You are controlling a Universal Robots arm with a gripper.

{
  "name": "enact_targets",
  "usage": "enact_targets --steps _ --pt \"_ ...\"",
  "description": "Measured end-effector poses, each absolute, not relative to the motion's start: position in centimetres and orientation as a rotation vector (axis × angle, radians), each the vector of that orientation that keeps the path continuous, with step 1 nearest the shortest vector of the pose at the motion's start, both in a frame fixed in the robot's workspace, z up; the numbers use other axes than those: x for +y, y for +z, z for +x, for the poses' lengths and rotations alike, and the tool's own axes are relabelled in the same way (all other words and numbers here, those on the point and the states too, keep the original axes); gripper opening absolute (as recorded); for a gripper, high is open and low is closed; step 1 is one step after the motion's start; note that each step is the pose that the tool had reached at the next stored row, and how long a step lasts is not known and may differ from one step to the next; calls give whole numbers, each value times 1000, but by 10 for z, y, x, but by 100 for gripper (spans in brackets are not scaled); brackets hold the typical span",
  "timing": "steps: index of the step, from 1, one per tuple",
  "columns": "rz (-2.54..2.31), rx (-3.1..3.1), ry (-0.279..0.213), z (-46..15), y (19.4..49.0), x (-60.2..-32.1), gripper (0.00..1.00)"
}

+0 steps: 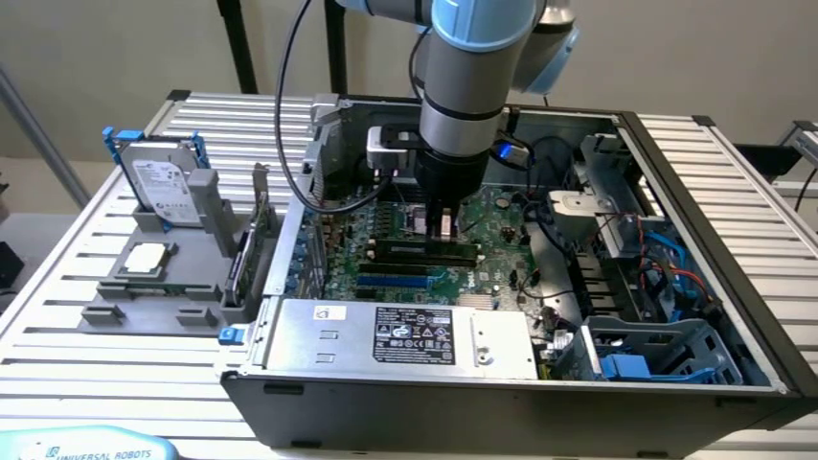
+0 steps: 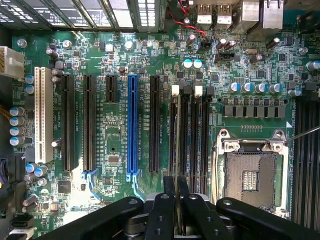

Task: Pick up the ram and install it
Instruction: 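Insert the ram into the slot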

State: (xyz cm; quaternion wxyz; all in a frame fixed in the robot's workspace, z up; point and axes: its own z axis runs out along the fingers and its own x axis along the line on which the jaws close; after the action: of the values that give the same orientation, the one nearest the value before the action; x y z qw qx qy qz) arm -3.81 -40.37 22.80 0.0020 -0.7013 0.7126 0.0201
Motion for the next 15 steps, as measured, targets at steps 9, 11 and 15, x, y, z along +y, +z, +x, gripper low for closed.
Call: enact_targets --steps 9,11,15 --pt "-2204 2240 55 -37 228 -403 13" --pt "-2204 2240 54 -37 228 -403 13" --pt "-2204 2240 54 -37 227 -403 13"
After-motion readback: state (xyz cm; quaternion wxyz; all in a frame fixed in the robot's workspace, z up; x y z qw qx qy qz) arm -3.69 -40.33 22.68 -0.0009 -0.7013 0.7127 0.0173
